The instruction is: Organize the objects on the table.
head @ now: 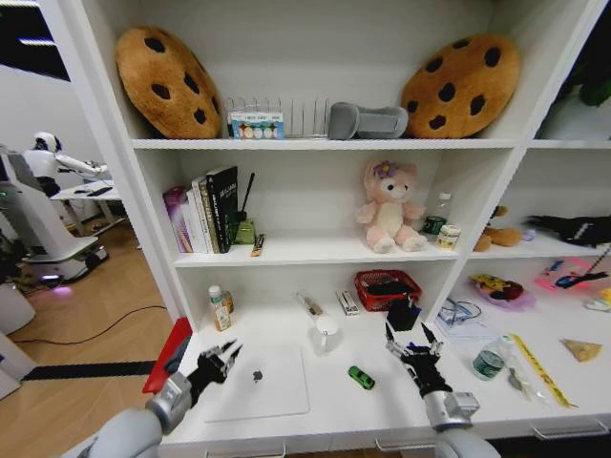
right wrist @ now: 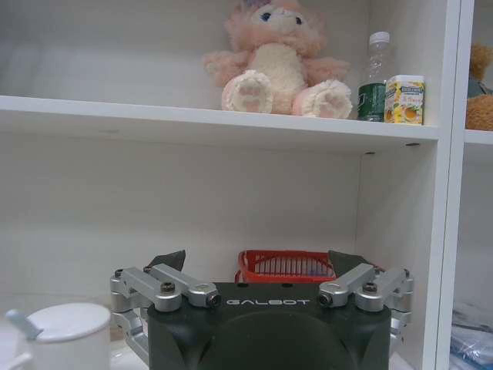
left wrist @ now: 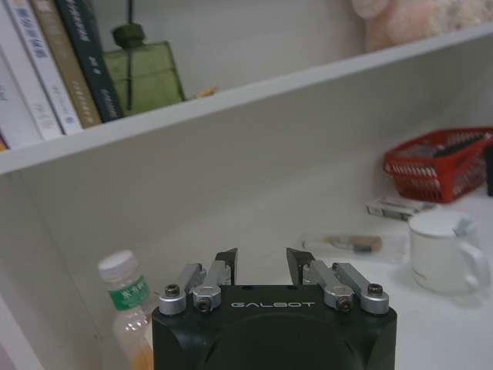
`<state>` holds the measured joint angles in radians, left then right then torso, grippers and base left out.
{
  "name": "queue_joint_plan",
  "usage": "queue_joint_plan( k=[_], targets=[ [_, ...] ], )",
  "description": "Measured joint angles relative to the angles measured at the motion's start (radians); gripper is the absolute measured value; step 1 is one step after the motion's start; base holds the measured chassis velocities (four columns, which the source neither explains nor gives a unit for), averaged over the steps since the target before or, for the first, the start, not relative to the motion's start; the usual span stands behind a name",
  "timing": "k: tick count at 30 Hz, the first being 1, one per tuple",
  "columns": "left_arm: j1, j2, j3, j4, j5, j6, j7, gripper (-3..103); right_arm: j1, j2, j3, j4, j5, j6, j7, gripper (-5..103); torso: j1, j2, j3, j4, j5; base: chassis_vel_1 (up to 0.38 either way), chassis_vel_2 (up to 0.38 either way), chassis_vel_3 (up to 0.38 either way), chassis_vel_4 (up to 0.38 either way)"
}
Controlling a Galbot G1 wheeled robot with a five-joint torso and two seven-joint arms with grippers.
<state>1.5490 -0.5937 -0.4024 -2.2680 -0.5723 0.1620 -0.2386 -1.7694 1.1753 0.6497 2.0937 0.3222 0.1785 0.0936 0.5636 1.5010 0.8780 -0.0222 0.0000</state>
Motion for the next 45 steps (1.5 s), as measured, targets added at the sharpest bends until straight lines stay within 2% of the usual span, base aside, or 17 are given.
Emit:
queue_joint_plan(
  k=[2, 3, 5, 6, 8, 9, 10, 13, 16, 19, 23, 24, 25, 27, 30, 38, 45],
  targets=[
    [0.032, -0.081, -0.093, 0.005, -0.034, 0.002, -0.002, 46, -0.026, -0.021, 0.004, 0.010, -0.006, 0.011, -0.007, 100, 0.000, 0.000, 0.000, 0.0007, -0.0001, 0.000, 0.000, 0.000, 0.000],
    [0.032, -0.081, -0.093, 0.005, -0.034, 0.002, -0.002, 46, -0.026, -0.021, 0.004, 0.010, -0.006, 0.011, -0.007, 100, 0.000, 0.000, 0.000, 0.0007, -0.0001, 0.000, 0.000, 0.000, 0.000],
    [0.071, -0.137, -0.182, 0.015, -0.067, 0.002, 0.001, 57, -0.037, -0.032, 0.008, 0.019, 0.002, 0.011, -0.007, 100, 0.000, 0.000, 0.000, 0.0010, 0.0000, 0.000, 0.000, 0.000, 0.000],
    [0.071, -0.137, -0.182, 0.015, -0.067, 0.002, 0.001, 57, -0.037, -0.032, 0.008, 0.019, 0.002, 0.011, -0.007, 100, 0.000, 0.000, 0.000, 0.0010, 0.0000, 0.000, 0.000, 0.000, 0.000],
    [0.146, -0.211, -0.331, 0.038, -0.110, -0.009, 0.025, 68, -0.041, -0.043, 0.017, 0.019, 0.002, 0.011, -0.005, 100, 0.000, 0.000, 0.000, 0.0009, 0.0001, 0.000, 0.000, 0.000, 0.000],
    [0.146, -0.211, -0.331, 0.038, -0.110, -0.009, 0.025, 68, -0.041, -0.043, 0.017, 0.019, 0.002, 0.011, -0.005, 100, 0.000, 0.000, 0.000, 0.0009, 0.0001, 0.000, 0.000, 0.000, 0.000],
    [0.190, -0.253, -0.403, 0.052, -0.135, -0.019, 0.038, 79, -0.041, -0.047, 0.020, 0.016, 0.001, 0.011, -0.004, 100, 0.000, 0.000, 0.000, 0.0010, 0.0000, 0.000, 0.000, 0.000, 0.000],
    [0.215, -0.279, -0.441, 0.060, -0.152, -0.025, 0.044, 85, -0.039, -0.048, 0.021, 0.013, 0.000, 0.011, -0.001, 100, 0.000, 0.000, 0.000, 0.0012, 0.0000, 0.000, 0.000, 0.000, 0.000],
    [0.273, -0.359, -0.536, 0.078, -0.205, -0.044, 0.055, 98, -0.056, -0.070, 0.026, -0.006, 0.024, 0.028, -0.023, 100, 0.000, 0.000, 0.000, 0.0004, -0.0001, 0.000, 0.000, 0.000, 0.000],
    [0.285, -0.380, -0.557, 0.077, -0.219, -0.048, 0.059, 100, -0.063, -0.080, 0.025, -0.018, 0.029, 0.047, -0.041, 100, 0.000, 0.000, 0.000, 0.0004, 0.0000, 0.000, 0.000, 0.000, 0.000],
    [0.319, -0.450, -0.613, 0.056, -0.253, -0.054, 0.069, 100, -0.078, -0.117, 0.017, -0.070, 0.059, 0.112, -0.112, 100, 0.000, 0.000, 0.000, 0.0010, 0.0002, 0.000, 0.000, 0.000, 0.000],
    [0.325, -0.479, -0.627, 0.046, -0.261, -0.054, 0.071, 100, -0.084, -0.134, 0.011, -0.099, 0.074, 0.141, -0.157, 100, 0.000, 0.000, 0.000, 0.0009, 0.0002, 0.000, 0.000, 0.000, 0.000],
    [0.325, -0.479, -0.627, 0.046, -0.261, -0.054, 0.071, 100, -0.084, -0.134, 0.011, -0.099, 0.074, 0.141, -0.157, 100, 0.000, 0.000, 0.000, 0.0009, 0.0002, 0.000, 0.000, 0.000, 0.000],
    [0.325, -0.507, -0.632, 0.037, -0.261, -0.054, 0.071, 100, -0.090, -0.149, -0.001, -0.137, 0.088, 0.176, -0.228, 100, 0.000, 0.000, 0.000, 0.0008, 0.0001, 0.000, 0.000, 0.000, 0.000],
    [0.316, -0.531, -0.631, 0.030, -0.253, -0.049, 0.068, 100, -0.083, -0.153, -0.020, -0.194, 0.085, 0.214, -0.279, 100, 0.000, 0.000, 0.000, 0.0008, 0.0003, 0.000, 0.000, 0.000, 0.000],
    [0.272, -0.550, -0.595, 0.024, -0.224, -0.030, 0.044, 100, -0.052, -0.157, -0.047, -0.308, 0.059, 0.277, -0.322, 100, 0.000, 0.000, 0.000, 0.0006, 0.0001, 0.000, 0.000, 0.000, 0.000],
    [0.251, -0.571, -0.554, 0.003, -0.205, -0.016, 0.020, 100, -0.030, -0.191, -0.088, -0.327, 0.060, 0.273, -0.332, 100, 0.000, 0.000, 0.000, 0.0008, 0.0000, 0.000, 0.000, 0.000, 0.000]
  ],
)
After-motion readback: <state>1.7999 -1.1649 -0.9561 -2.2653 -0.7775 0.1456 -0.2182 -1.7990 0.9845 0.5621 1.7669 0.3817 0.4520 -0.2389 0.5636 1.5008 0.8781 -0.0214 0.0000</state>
